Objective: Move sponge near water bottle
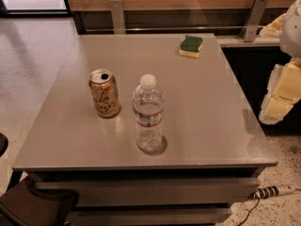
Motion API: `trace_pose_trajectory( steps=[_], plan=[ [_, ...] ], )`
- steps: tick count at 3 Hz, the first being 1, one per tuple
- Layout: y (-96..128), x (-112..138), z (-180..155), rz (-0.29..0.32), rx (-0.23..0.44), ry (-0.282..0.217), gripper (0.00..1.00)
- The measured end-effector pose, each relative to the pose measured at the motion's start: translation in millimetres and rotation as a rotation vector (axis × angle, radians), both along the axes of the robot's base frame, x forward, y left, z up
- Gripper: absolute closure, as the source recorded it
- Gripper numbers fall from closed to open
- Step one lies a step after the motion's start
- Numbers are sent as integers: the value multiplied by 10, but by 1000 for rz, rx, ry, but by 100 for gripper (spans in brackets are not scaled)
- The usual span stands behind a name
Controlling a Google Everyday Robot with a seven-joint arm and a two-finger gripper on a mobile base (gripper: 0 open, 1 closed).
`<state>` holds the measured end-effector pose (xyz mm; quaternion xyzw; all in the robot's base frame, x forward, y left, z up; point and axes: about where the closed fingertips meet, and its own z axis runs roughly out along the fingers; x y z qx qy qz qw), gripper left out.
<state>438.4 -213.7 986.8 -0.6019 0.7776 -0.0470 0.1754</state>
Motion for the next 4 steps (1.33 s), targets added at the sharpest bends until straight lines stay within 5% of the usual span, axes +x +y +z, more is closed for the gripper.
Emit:
trace_pose_trajectory(
  steps=[1, 2, 4],
  plan=[
    [0, 0, 0, 0, 0, 0, 0],
    [-99, 309, -12, -53, 47, -62, 0],
    [-183, 981, -200, -156, 259, -229, 0]
  ],
)
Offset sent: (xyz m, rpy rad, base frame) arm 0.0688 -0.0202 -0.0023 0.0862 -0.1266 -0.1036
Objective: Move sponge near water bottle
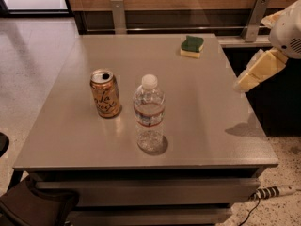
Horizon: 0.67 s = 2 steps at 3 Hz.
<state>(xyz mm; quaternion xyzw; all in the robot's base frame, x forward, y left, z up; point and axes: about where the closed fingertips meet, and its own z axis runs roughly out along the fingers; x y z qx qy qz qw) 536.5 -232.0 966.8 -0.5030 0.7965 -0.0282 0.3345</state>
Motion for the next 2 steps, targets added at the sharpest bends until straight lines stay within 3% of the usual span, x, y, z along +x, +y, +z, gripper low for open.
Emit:
trace_pose_trajectory(
  steps=[1, 2],
  plan=[
    [154, 381, -188, -41, 274, -95, 0],
    [169, 694, -202, -93, 437, -202, 0]
  ],
)
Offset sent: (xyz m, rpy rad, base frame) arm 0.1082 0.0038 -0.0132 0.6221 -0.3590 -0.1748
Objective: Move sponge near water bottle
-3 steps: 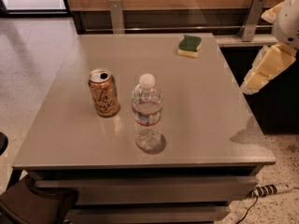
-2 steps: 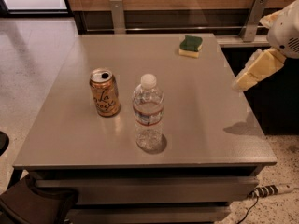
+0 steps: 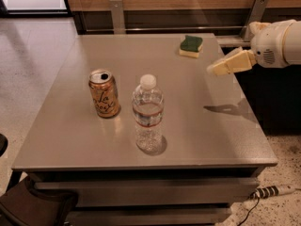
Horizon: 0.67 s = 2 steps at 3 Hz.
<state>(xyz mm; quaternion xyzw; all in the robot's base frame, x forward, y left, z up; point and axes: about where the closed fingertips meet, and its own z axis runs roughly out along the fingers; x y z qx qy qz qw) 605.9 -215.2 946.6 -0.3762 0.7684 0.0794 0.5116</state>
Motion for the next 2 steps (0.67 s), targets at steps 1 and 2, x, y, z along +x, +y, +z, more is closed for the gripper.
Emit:
trace_pose_trajectory(
  steps=[1, 2],
  plan=[
    [-47, 240, 27, -49, 65, -43, 0],
    [-45, 245, 23, -50, 66, -44, 0]
  ],
)
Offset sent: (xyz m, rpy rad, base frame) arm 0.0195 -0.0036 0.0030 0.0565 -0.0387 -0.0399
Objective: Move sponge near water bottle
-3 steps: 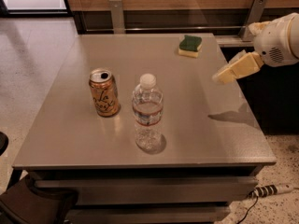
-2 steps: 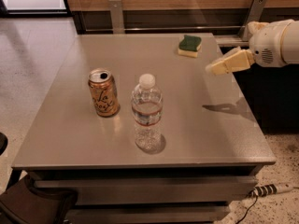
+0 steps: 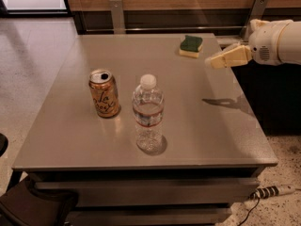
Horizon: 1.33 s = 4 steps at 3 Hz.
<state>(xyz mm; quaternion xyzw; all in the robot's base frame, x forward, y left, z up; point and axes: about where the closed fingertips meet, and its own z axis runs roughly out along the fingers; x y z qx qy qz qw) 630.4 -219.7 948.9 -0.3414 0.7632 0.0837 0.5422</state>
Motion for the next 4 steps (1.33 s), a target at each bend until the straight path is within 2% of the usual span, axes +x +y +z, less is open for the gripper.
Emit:
trace_pose_trajectory(
  steps=[1, 2, 3, 4],
  plan=[
    [50, 245, -163, -42, 54, -41, 0],
    [59, 633, -364, -82, 125, -103, 0],
    [94, 975, -531, -84, 175, -129, 0],
    [97, 1270, -669, -69, 224, -133, 0]
  ],
)
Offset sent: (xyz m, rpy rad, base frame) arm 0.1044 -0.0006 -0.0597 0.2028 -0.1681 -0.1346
